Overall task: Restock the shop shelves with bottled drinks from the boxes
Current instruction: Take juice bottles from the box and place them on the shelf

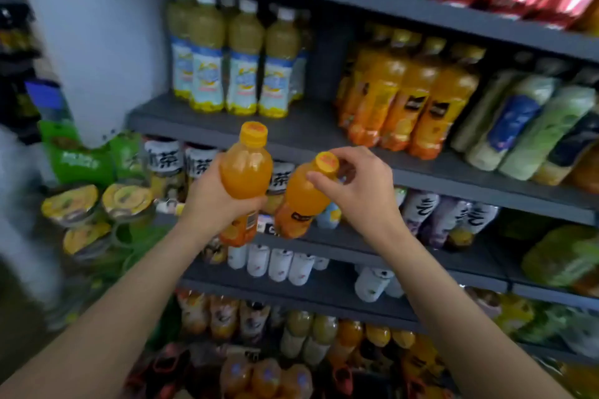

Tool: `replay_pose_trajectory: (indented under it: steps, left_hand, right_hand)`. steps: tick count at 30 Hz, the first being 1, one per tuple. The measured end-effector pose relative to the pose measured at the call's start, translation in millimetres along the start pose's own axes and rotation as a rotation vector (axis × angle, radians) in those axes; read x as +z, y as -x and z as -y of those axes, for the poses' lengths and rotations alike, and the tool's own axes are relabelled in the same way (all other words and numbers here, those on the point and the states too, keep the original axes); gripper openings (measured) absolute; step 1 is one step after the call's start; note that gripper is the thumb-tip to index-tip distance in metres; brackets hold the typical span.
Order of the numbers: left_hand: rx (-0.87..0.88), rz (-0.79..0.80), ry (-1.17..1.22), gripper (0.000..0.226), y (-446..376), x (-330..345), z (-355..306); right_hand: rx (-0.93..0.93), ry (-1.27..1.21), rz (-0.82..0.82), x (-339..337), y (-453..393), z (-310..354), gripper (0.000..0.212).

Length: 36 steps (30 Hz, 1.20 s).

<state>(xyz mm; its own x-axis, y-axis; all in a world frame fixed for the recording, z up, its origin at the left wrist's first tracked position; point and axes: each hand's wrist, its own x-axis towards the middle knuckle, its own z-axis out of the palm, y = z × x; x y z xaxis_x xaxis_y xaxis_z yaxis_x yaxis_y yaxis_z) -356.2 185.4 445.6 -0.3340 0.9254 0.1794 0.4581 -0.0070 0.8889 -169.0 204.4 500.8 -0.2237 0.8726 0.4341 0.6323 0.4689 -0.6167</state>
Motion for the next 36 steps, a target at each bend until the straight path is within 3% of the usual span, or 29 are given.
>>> replay_pose_trajectory:
  steps: [2,7,10,13,20,24,28,31,33,36]
  left_hand:
    - [0.079,0.035,0.05,0.079,-17,25,-43]
    - [0.194,0.081,0.109,0.078,-50,73,-117]
    - [0.222,0.121,0.152,0.067,-67,102,-147]
    - [0.243,0.15,0.179,0.072,-78,135,-166]
    - [0.211,0.177,0.201,0.077,-89,199,-193]
    - [0.208,0.162,0.148,0.079,-96,215,-199]
    - [0.189,0.183,0.152,0.075,-107,219,-200]
    - [0.184,0.212,0.149,0.075,-115,220,-200]
    - [0.178,0.213,0.154,0.077,-120,223,-199]
    - [0.175,0.209,0.17,0.079,-123,228,-198]
  right_hand:
    - [-0.022,0.027,-0.183,-36,-10,-11,0.031]
    - [0.183,-0.211,-0.695,-119,-40,-58,0.019]
    - [0.231,-0.236,-0.836,-156,-59,-84,0.021]
    - [0.219,-0.185,-0.905,-177,-82,-102,0.027]
    - [0.144,-0.084,-0.761,-184,-125,-141,0.038]
    - [0.142,-0.11,-0.459,-169,-120,-161,0.07]
    - [0.164,-0.137,-0.327,-171,-109,-176,0.093]
    - [0.349,-0.065,-0.203,-168,-103,-184,0.081]
    - [0.417,-0.044,-0.21,-162,-104,-188,0.061]
    - [0.445,-0.008,-0.25,-158,-112,-192,0.053]
